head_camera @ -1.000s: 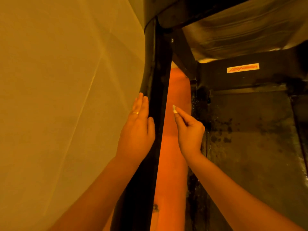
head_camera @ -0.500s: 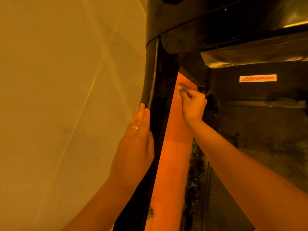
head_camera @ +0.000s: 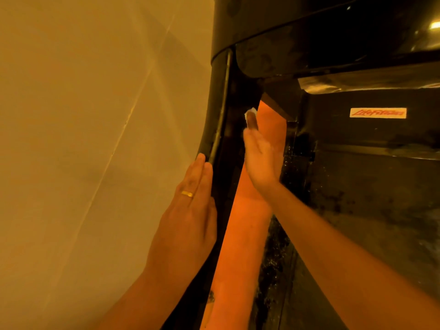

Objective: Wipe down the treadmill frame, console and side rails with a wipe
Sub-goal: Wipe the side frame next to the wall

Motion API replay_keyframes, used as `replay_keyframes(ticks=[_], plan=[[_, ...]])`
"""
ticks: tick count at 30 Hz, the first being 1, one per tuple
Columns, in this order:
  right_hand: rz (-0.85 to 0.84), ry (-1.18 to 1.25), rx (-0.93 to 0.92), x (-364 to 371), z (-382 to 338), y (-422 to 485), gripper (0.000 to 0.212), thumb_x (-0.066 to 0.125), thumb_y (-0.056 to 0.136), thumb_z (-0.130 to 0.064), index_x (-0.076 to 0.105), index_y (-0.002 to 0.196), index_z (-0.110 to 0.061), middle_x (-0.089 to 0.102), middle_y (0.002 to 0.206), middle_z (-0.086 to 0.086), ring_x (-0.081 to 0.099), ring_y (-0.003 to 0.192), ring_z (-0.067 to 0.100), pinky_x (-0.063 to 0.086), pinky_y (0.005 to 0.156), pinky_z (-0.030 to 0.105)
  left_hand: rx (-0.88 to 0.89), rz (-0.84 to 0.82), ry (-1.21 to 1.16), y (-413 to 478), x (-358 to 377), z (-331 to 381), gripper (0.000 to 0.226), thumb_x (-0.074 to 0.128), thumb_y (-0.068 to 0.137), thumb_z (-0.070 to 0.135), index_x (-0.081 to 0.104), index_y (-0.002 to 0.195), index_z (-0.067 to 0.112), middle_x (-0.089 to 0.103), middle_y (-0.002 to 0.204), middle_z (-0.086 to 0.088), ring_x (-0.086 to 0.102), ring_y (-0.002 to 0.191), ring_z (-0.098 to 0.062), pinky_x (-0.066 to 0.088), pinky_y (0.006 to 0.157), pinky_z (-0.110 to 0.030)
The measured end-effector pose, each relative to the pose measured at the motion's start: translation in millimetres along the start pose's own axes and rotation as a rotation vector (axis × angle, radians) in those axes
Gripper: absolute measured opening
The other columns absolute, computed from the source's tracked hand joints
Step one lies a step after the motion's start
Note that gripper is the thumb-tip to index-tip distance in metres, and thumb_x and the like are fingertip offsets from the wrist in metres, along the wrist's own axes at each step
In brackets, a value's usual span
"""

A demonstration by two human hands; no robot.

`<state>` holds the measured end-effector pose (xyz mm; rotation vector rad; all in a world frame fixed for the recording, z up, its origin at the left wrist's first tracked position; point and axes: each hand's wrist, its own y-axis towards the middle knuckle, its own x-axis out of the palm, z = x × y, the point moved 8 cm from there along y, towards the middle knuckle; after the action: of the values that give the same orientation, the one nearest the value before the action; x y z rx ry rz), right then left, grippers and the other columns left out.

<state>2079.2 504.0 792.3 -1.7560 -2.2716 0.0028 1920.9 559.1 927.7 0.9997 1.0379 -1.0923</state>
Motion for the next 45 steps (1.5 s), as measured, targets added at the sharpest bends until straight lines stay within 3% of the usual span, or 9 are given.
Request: replay_keyframes(ticks=[2,4,10,16,18,22,29,36,45], plan=[[-0.124,-0.043,-0.096,14,5,-27,0.044,0.032,0.110,-0.023,0.019,0.150,-0.034,0.024,0.155,-0.018,0.043,0.128,-0.005,0.034,0.108,0.014,-0.005,0.005,-0.004,0,0,-1,0.055,0.045,0.100,0.013,0.036,0.154,0.009,0.025,0.165,-0.001,0.029,0.150,-0.014,0.020,0.116,-0.010],[-0.193,-0.075,-0.143,25,10,-36,0.050,0.028,0.110,-0.024,0.000,0.150,-0.035,-0.004,0.158,-0.023,0.001,0.148,-0.007,0.005,0.116,0.008,-0.003,0.008,0.002,0,0,-1,0.054,0.044,0.100,0.013,0.036,0.154,0.008,0.026,0.164,-0.002,0.029,0.149,-0.015,0.019,0.116,-0.009],[-0.057,0.036,0.076,10,2,55,0.051,0.025,0.110,-0.028,0.012,0.159,-0.018,0.009,0.167,0.002,0.009,0.153,0.015,0.009,0.125,0.036,0.007,0.010,-0.031,1,0,-1,0.054,0.041,0.102,0.016,0.036,0.154,0.008,0.026,0.164,-0.003,0.029,0.150,-0.016,0.019,0.116,-0.008],[-0.051,0.033,0.075,9,2,30,0.036,0.031,0.110,-0.030,0.039,0.145,-0.029,0.042,0.144,-0.013,0.038,0.130,-0.005,0.022,0.104,0.008,0.026,0.025,-0.034,0,1,-2,0.054,0.049,0.100,0.004,0.037,0.153,0.003,0.029,0.163,-0.009,0.031,0.149,-0.022,0.026,0.118,-0.024],[-0.093,-0.062,0.037,15,8,-13,0.045,0.029,0.111,-0.026,0.024,0.155,-0.021,0.023,0.158,-0.013,0.023,0.143,-0.004,0.008,0.100,-0.006,0.030,0.025,-0.030,1,2,-3,0.053,0.049,0.101,0.004,0.038,0.152,0.003,0.030,0.162,-0.010,0.031,0.149,-0.023,0.028,0.118,-0.028],[-0.219,-0.037,-0.063,29,28,-73,0.053,0.029,0.110,-0.023,0.003,0.156,-0.030,-0.004,0.163,-0.019,-0.002,0.149,-0.006,0.003,0.119,0.010,0.033,0.023,-0.027,1,3,-3,0.054,0.046,0.101,0.012,0.037,0.153,0.004,0.029,0.163,-0.009,0.029,0.150,-0.020,0.036,0.117,-0.034],[-0.116,0.025,0.056,21,22,-15,0.051,0.026,0.110,-0.025,0.010,0.158,-0.022,0.006,0.167,-0.006,0.003,0.152,0.006,0.006,0.126,0.031,0.029,0.021,-0.028,2,3,-3,0.053,0.041,0.101,0.015,0.038,0.153,0.004,0.029,0.163,-0.008,0.029,0.150,-0.020,0.034,0.117,-0.032],[-0.184,0.131,-0.001,41,40,-116,0.048,0.031,0.105,-0.036,0.011,0.148,-0.044,0.003,0.163,-0.020,0.001,0.151,-0.001,0.006,0.126,0.034,0.038,0.025,-0.017,3,3,-4,0.052,0.043,0.101,0.010,0.038,0.152,0.003,0.030,0.162,-0.011,0.030,0.150,-0.021,0.027,0.117,-0.022],[-0.076,0.016,0.090,32,19,-40,0.051,0.022,0.111,-0.025,0.005,0.158,-0.019,0.001,0.166,-0.006,-0.001,0.150,0.003,0.004,0.126,0.035,0.028,0.005,-0.049,3,2,-5,0.055,0.047,0.101,0.008,0.035,0.155,0.007,0.025,0.164,-0.004,0.025,0.151,-0.016,0.019,0.117,-0.011]])
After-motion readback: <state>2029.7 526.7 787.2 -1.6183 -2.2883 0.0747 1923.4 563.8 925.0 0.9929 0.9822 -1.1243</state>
